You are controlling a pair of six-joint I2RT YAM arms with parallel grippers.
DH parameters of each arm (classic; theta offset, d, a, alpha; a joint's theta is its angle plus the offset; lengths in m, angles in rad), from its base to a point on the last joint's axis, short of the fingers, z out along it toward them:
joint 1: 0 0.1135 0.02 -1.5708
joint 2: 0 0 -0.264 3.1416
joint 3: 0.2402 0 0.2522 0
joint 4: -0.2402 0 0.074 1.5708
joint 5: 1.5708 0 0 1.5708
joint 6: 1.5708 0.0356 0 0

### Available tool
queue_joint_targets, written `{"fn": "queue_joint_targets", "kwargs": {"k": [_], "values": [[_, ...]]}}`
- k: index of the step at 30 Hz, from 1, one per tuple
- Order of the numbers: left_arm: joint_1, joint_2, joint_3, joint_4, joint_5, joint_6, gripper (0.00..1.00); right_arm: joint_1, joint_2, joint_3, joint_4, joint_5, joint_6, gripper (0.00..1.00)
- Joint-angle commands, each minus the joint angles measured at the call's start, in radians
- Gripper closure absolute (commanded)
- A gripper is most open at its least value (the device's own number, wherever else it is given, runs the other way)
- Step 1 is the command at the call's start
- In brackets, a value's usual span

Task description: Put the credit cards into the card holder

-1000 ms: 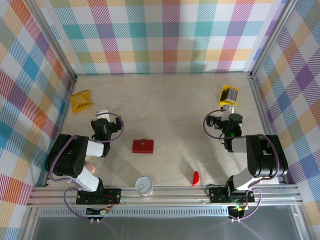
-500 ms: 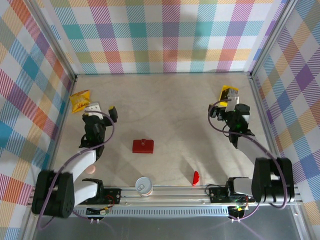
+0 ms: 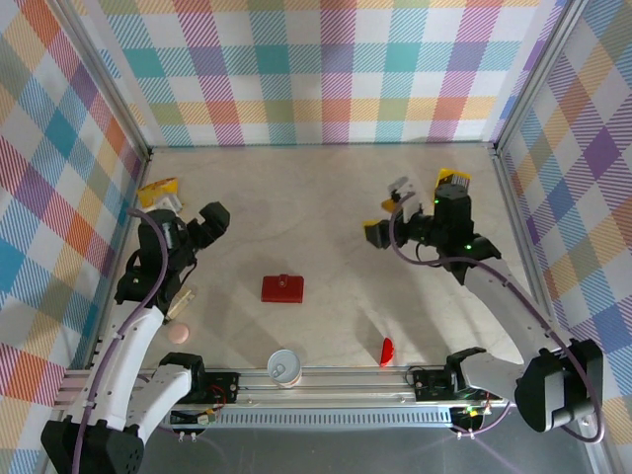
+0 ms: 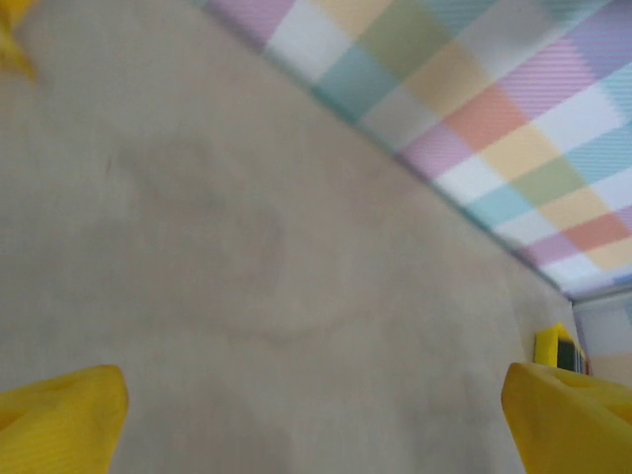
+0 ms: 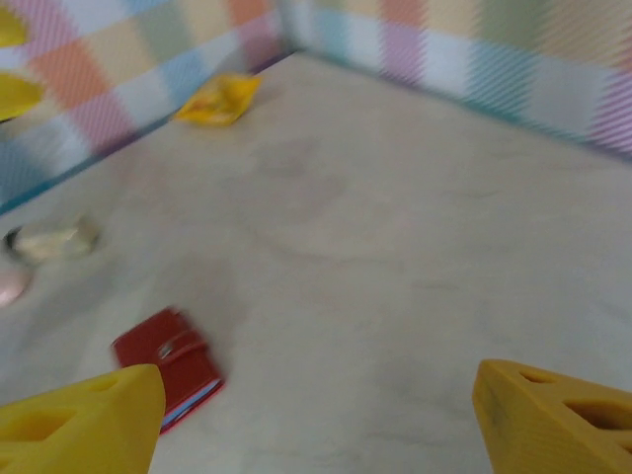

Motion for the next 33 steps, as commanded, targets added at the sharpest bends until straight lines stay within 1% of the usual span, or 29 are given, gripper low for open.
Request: {"fn": "queue_joint_targets", "kwargs": {"k": [1, 3, 5, 8, 11, 12, 13, 15, 16, 19, 20, 22, 25, 29, 31, 33], "values": [[0.011, -0.006, -0.015, -0.195, 0.144, -0.159, 0.04, 0.094, 0.050, 0.050, -0.129, -0.095, -0.143, 0.21], [0.010, 0.013, -0.057, -0.192, 0.215, -0.227, 0.06, 0.183, 0.098, 0.068, -0.159, -0.067, -0.202, 0.22], [0.011, 0.030, -0.113, -0.169, 0.273, -0.281, 0.12, 0.266, 0.158, 0.084, -0.160, -0.025, -0.235, 0.23], [0.011, 0.030, -0.179, -0.131, 0.320, -0.287, 0.15, 0.371, 0.265, 0.127, -0.141, -0.006, -0.191, 0.28], [0.009, 0.025, -0.190, -0.139, 0.327, -0.224, 0.16, 0.445, 0.347, 0.144, -0.067, 0.005, -0.040, 0.33], [0.009, 0.029, -0.192, -0.139, 0.331, -0.207, 0.17, 0.462, 0.368, 0.138, -0.023, 0.008, 0.036, 0.36], [0.009, 0.032, -0.197, -0.131, 0.337, -0.197, 0.19, 0.471, 0.387, 0.130, 0.017, 0.019, 0.145, 0.39], [0.007, 0.040, -0.211, -0.110, 0.346, -0.183, 0.21, 0.476, 0.409, 0.119, 0.060, 0.047, 0.310, 0.45], [0.002, 0.046, -0.217, -0.102, 0.346, -0.170, 0.21, 0.477, 0.413, 0.111, 0.068, 0.056, 0.372, 0.45], [-0.022, 0.073, -0.217, -0.106, 0.326, -0.129, 0.23, 0.479, 0.414, 0.109, 0.047, 0.104, 0.476, 0.46], [-0.031, 0.082, -0.217, -0.111, 0.315, -0.123, 0.24, 0.479, 0.420, 0.123, 0.025, 0.104, 0.482, 0.47], [-0.051, 0.101, -0.223, -0.105, 0.310, -0.120, 0.25, 0.479, 0.455, 0.169, -0.053, 0.088, 0.443, 0.48], [-0.079, 0.117, -0.237, -0.097, 0.305, -0.129, 0.26, 0.479, 0.509, 0.218, -0.126, 0.075, 0.330, 0.55], [-0.084, 0.100, -0.252, -0.121, 0.284, -0.142, 0.26, 0.482, 0.614, 0.310, -0.219, 0.017, 0.164, 0.66], [-0.084, 0.085, -0.259, -0.129, 0.276, -0.144, 0.25, 0.487, 0.675, 0.363, -0.267, 0.017, 0.103, 0.70], [-0.084, 0.070, -0.268, -0.133, 0.278, -0.152, 0.25, 0.487, 0.726, 0.405, -0.293, 0.016, 0.074, 0.72]]}}
